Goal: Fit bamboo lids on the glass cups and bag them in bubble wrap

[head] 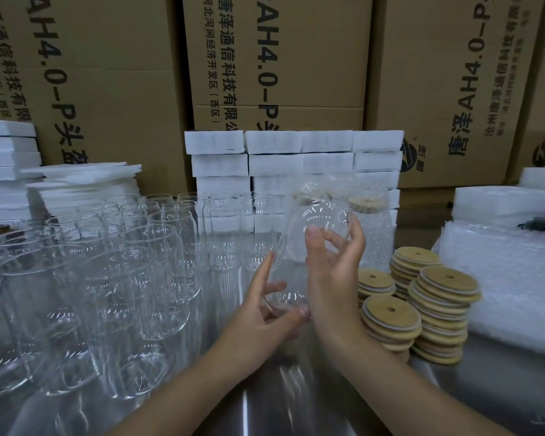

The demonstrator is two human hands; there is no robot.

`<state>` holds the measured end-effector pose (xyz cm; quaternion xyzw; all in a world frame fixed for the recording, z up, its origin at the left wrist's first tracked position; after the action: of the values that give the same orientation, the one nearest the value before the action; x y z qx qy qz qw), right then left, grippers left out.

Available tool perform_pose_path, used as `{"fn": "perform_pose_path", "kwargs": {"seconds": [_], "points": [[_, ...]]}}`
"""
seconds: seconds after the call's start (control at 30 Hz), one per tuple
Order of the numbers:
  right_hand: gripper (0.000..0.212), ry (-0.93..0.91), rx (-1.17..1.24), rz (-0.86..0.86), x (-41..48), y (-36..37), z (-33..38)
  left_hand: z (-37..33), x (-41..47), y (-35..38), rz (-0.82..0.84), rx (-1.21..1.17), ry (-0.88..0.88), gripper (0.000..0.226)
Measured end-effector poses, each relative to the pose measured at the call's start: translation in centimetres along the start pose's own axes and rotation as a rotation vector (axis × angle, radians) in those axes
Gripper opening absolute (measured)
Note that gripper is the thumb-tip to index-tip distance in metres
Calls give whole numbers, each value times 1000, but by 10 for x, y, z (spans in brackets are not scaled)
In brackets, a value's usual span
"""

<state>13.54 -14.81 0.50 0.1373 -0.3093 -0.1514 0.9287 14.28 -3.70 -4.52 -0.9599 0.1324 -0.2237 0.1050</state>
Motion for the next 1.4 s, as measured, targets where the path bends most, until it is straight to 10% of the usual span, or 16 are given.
{"fn": "perform_pose_path", "kwargs": {"seconds": [0.93,1.13,1.27,1.4], "points": [[81,344,348,138,4,2,-4,22,21,-17,24,-114,-181,50],[86,427,42,183,11,-1,-3,9,15,-8,-44,-139,-259,23],[81,289,-407,349,11,0,4,2,-1,-9,32,-151,-189,89],[86,-67,-1030,408,21,-10,20,-1,0,-9,-81,-146,-208,108]]}}
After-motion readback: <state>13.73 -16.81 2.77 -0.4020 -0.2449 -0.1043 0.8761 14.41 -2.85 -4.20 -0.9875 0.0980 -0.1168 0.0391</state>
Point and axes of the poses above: each hand's wrist, its own x-axis towards the middle knuckle, its own y-axis out of the palm, z = x × y, the point moved 2 cm from there along x, towards the middle knuckle, and after that the axes turned 9 degrees about x, right-handed, at the moved point
